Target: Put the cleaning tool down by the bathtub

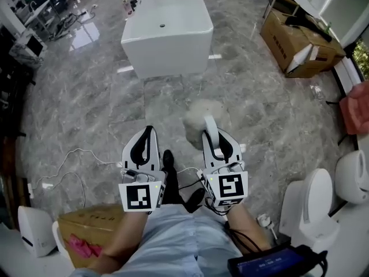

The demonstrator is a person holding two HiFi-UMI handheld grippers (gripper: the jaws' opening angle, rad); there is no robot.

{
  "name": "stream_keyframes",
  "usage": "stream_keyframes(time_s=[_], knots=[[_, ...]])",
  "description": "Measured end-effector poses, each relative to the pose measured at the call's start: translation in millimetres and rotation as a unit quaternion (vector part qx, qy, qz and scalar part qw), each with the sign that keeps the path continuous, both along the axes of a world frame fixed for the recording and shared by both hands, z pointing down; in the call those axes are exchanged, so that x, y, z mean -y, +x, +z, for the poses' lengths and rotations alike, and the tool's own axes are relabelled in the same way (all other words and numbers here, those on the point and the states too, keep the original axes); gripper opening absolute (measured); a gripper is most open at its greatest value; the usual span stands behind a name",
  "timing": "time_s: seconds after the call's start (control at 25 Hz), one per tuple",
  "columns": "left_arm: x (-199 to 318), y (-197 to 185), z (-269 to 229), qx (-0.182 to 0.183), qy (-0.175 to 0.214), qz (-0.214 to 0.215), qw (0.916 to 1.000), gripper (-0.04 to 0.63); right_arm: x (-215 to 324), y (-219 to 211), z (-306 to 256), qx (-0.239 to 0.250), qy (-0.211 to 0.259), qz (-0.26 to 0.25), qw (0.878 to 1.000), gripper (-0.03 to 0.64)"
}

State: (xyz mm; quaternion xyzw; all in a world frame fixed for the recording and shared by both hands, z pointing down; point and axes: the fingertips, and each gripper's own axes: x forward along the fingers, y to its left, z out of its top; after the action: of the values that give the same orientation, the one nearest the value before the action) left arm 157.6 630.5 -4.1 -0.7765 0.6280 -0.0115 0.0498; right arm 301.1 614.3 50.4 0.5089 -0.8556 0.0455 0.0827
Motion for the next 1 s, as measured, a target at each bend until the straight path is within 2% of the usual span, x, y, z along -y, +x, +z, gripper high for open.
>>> stream_keyframes(time_s=[0.24, 0.4, 0.72, 0.88, 1.0], knots=[[70.1, -40.2, 12.7, -0.004, -0.014, -0.012, 0.9998, 0.017, 64.1, -29.9, 20.4, 0.0, -0.027, -0.001, 1.0, 0.097], [126.2, -77.5, 16.6, -0.01, -0.016, -0.014, 0.9997, 0.017, 122.6, -66.7, 27.8, -0.006, -0.035, -0.01, 0.999, 0.097], [241.0, -157.8, -0.9, -0.022, 0.006, -0.009, 0.9997, 0.017, 244.6, -148.6, 8.7, -0.007, -0.015, -0.004, 1.0, 0.097], [279.6, -185.5, -11.8, -0.013, 0.015, -0.001, 0.9998, 0.017, 282.8, -181.5, -4.5, -0.008, -0.004, -0.007, 1.0, 0.097], [296.0, -194.1, -16.8, -0.015, 0.02, 0.002, 0.9997, 0.017, 300.4, -187.9, -17.1, -0.007, 0.009, 0.001, 1.0, 0.097]])
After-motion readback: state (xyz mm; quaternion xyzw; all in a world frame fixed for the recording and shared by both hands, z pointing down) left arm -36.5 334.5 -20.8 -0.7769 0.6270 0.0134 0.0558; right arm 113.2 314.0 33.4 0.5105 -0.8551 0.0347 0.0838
